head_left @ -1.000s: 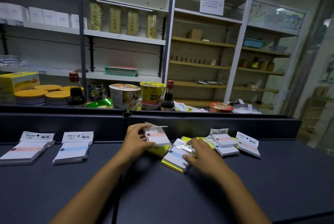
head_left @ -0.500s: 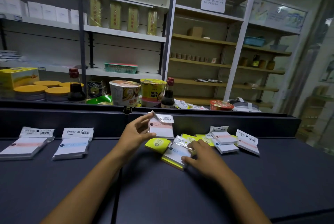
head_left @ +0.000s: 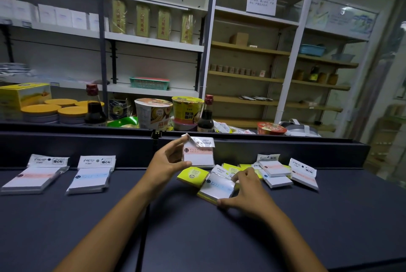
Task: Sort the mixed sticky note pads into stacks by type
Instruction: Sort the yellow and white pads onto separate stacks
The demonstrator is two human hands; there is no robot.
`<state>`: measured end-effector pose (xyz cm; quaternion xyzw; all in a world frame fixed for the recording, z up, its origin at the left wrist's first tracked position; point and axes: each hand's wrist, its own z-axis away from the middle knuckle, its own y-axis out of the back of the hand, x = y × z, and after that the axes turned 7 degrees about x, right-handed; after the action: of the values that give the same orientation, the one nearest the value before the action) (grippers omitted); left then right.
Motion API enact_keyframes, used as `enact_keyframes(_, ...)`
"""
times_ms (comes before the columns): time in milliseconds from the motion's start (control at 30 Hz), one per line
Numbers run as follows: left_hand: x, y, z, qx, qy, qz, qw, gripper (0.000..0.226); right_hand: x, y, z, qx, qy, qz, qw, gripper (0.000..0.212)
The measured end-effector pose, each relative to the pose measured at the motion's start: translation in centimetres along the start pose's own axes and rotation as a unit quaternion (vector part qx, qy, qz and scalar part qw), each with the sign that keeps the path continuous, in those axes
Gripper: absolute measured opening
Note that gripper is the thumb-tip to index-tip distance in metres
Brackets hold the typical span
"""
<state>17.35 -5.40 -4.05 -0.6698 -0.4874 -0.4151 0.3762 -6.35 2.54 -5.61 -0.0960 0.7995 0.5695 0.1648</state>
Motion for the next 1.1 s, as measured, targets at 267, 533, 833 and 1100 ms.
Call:
enact_keyframes(267,1.1,-0.2,0.6,0.03,-0.017,0.034,0.999,0.071,-1.6,0.5,0.5,0.108,-0.002,-0.155,0.982,0.071)
enact_keyframes(533,2.8,3.9,2.9,0.061,-0.037,0.01,0.997,0.07,-6.9,-0.5,-0.2,0.106,0.021,-0.31,0.945,0.076)
enact_keyframes(833,6.3,15.3,5.1,0.114,-0.053,-0.083,0.989,0.065,-15.3,-3.5,-1.4,0.099,0.068,-0.336,0.934,0.08)
enact_keyframes(1100,7.4,23.9,6.8,0.178,-0.032,-0.115,0.977,0.066,-23.3,-6.6,-1.7,0.067,0.111,-0.34,0.931,0.082)
